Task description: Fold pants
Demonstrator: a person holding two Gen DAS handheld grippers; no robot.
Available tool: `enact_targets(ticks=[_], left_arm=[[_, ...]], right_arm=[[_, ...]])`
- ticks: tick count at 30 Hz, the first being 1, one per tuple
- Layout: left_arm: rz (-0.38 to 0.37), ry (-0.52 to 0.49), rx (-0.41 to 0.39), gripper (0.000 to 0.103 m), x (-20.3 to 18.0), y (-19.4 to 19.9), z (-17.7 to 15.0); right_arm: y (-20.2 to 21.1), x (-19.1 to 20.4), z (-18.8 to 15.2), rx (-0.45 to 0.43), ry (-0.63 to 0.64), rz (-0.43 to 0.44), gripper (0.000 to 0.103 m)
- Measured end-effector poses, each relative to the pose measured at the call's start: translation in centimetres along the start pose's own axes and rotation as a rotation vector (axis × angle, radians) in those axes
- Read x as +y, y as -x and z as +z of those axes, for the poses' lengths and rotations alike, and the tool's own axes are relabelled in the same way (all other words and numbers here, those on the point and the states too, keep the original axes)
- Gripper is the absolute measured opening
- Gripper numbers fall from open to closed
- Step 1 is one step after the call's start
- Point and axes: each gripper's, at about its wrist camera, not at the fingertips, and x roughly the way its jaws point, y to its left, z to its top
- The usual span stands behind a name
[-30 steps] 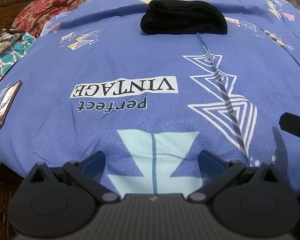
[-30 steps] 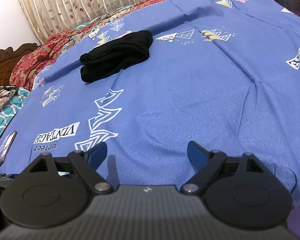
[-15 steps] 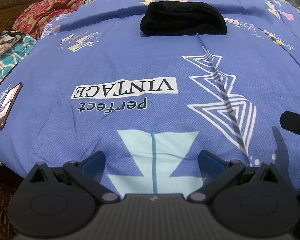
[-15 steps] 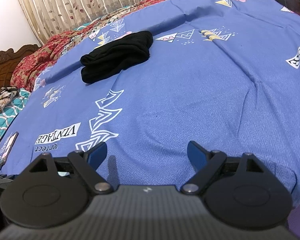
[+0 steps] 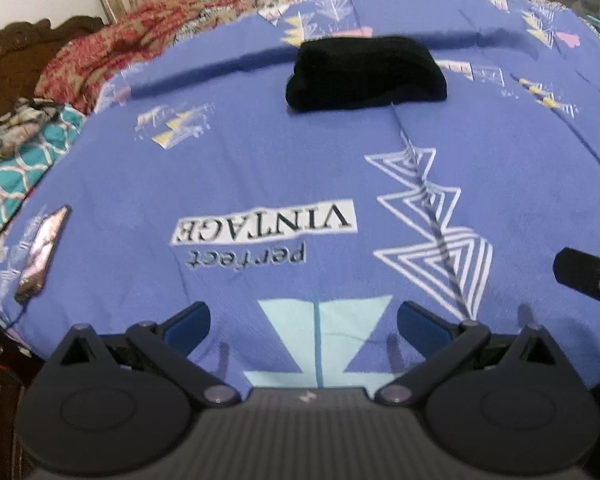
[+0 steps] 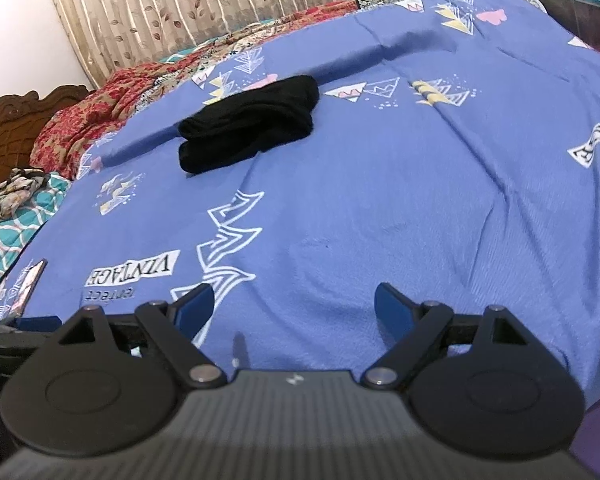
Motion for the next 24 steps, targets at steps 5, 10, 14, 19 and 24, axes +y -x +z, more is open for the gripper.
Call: enact_targets(ticks=[5,10,14,19,24], left_arm=[[0.007,0.018,-0.022,0.103,0.7,1.2,0.4],[0.027,0.047,-0.024,0.103,1.5,1.6,0.5],[0.027,0.06,-0.01,0.103,1.6,1.6,0.4],[0.038,0.056,-0.017,0.103,1.5,1.9,0.2],[0.039,0.051,-0.014,0.103,1.4,1.9,0.1]], right_arm=[[1.5,0.2,0.9,-0.038,-0.02,0.018,0.089],[2.4,0.3,1.2,-0.071,-0.022,0.025,0.089],[2.3,0.4,1.0,-0.067,-0.023,0.027,0.089],[2.4,0.5,1.0,-0.065,-0.023,0.028,0.089],[2.3,0.6,0.9,-0.063,-0.024,0.027,0.089]])
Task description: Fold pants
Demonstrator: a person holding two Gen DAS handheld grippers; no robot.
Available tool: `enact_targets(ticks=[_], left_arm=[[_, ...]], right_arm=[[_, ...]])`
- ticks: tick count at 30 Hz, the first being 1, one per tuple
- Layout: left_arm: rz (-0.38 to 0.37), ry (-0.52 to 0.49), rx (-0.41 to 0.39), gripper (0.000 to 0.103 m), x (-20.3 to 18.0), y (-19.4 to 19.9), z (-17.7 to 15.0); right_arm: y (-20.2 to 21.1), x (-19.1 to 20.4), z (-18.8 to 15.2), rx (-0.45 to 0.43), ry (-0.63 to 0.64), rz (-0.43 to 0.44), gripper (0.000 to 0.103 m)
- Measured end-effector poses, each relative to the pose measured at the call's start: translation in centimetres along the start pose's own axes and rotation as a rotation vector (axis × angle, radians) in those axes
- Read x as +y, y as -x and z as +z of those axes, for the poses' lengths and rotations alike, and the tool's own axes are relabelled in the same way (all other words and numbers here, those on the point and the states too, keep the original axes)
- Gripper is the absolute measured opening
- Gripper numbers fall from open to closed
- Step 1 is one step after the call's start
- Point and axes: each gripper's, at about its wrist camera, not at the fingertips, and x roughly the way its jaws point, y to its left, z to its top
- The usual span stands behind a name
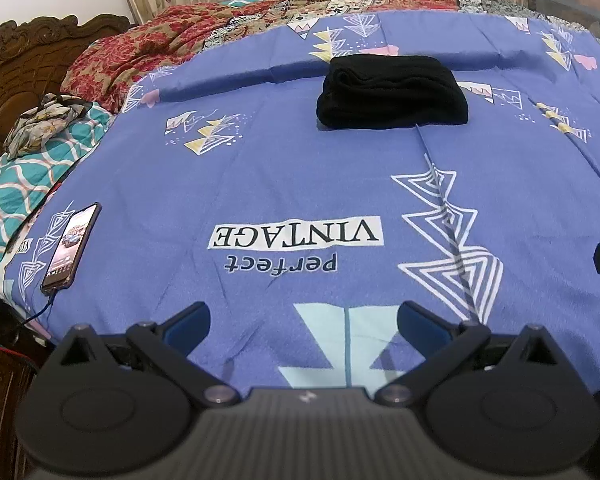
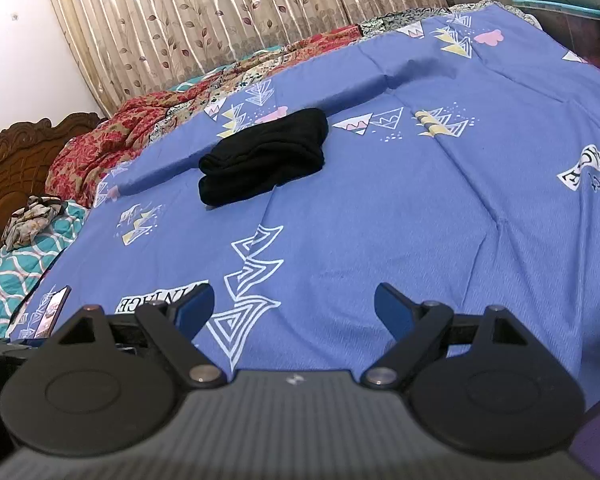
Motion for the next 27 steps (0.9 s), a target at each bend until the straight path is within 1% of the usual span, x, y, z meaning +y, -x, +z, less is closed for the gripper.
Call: enact_targets(ticks=[27], left_arm=[[0.038,-0.024,0.003,0.103,-0.17,-0.27,-0.24]], right_arm=[[-0.13,-0.23,-0.01,0.0,0.0,0.0,0.089]])
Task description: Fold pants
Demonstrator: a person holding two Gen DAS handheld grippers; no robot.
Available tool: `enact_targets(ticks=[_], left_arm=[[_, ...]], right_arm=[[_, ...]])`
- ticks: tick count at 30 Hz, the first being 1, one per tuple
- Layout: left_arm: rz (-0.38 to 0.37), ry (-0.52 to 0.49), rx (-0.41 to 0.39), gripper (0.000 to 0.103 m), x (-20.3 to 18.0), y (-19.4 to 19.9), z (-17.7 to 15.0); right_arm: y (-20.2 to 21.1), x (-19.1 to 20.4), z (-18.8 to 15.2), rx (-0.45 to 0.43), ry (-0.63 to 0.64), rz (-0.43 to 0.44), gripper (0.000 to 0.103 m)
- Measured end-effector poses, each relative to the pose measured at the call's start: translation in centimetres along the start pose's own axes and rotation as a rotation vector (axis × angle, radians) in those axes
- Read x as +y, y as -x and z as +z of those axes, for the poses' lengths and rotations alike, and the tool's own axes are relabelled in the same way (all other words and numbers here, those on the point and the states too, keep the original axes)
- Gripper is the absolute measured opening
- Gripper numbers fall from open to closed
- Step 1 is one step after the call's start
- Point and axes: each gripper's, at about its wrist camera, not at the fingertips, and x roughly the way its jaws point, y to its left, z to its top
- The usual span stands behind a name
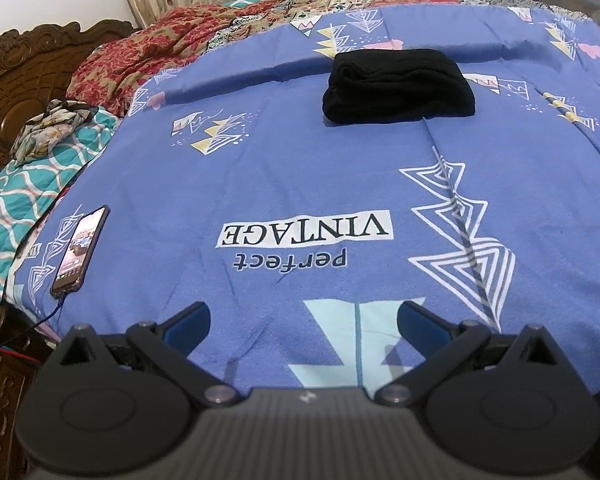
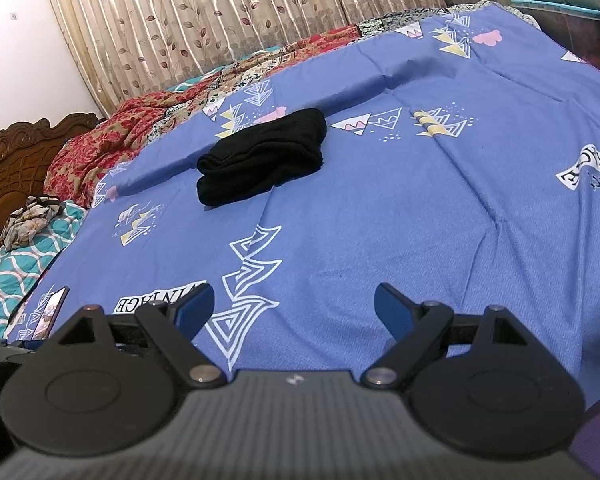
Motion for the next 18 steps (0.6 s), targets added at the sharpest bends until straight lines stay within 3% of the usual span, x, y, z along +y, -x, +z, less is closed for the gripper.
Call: enact_targets(ticks=[18], left_arm=[[0.024,-0.057,-0.018,0.103,-0.64,0.09,-0.28]], right_arm=[[-0.04,-0.26,0.26,-0.006,-0.003,-0.005,0.089]])
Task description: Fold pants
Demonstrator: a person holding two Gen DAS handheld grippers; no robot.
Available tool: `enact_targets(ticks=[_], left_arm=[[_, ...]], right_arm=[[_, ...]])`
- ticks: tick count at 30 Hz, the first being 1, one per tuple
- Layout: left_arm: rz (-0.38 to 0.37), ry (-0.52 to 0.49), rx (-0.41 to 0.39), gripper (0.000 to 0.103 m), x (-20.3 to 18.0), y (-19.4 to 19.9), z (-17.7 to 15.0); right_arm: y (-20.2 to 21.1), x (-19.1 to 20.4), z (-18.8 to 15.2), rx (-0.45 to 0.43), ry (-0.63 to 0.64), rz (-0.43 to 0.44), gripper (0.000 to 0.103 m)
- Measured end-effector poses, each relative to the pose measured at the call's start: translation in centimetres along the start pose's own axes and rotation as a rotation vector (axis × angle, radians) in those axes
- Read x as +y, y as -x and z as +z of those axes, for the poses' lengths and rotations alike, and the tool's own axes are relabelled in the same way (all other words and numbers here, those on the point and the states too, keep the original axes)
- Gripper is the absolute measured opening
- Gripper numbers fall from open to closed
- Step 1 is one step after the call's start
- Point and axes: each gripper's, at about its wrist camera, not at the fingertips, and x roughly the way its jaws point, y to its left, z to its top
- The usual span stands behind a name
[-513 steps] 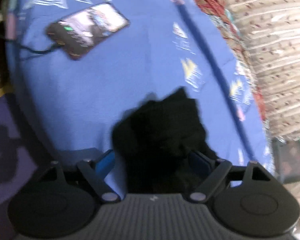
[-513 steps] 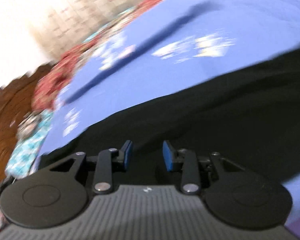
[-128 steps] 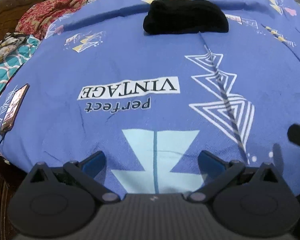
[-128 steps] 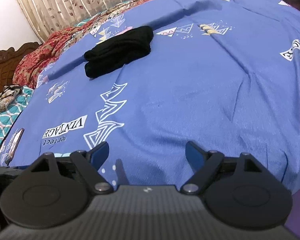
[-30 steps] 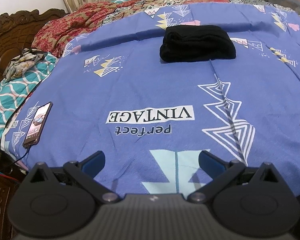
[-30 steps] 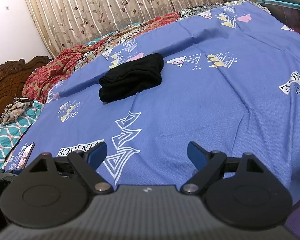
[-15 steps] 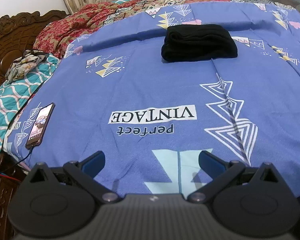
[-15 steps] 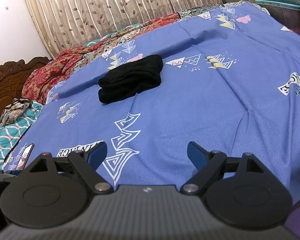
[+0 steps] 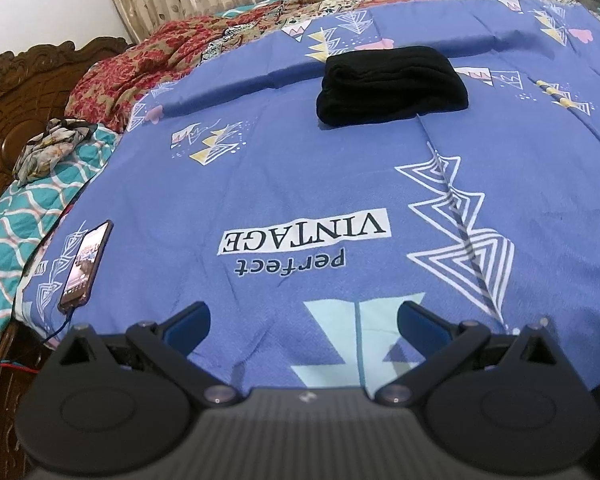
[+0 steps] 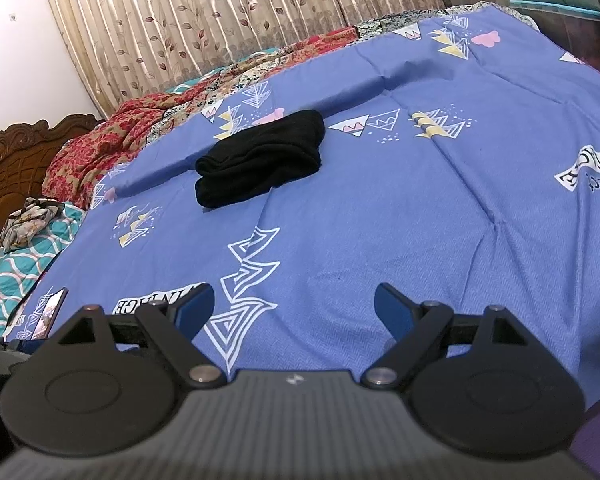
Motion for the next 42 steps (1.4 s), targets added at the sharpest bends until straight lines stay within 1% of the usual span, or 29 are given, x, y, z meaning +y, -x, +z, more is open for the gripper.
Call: enact_targets(ticks=[18,23,28,33,42], left_arm=[[0.029,-0.01,0.007,0.103,-0.06,-0.11,-0.21],[0.034,-0.008,0.025,0.103,-0.14,-0.31,-0.29],[0.033,-0.003,0.062,0.103,-0.11,-0.79,-0.4],[0.041,-0.016,0.062,0.103,-0.38,-0.71,-0.55],[0.05,-0.011,0.083,0.103,-0.22,-0.96,-0.62]], right_arm=[[-0.01,0.01,-0.3,-0.003,-0.014,-0.009,0.089],[-0.01,0.16,-0.45,-0.001,-0.017,-0.011,0.089],[-0.05,0.06,-0.48,0.0,-0.019,-0.011,0.089],[-0.08,0.05,-0.61,0.002,-0.021,-0.012,0.089],[-0.11,0.16,-0.73,0.002,-0.021,-0.013,0.089]])
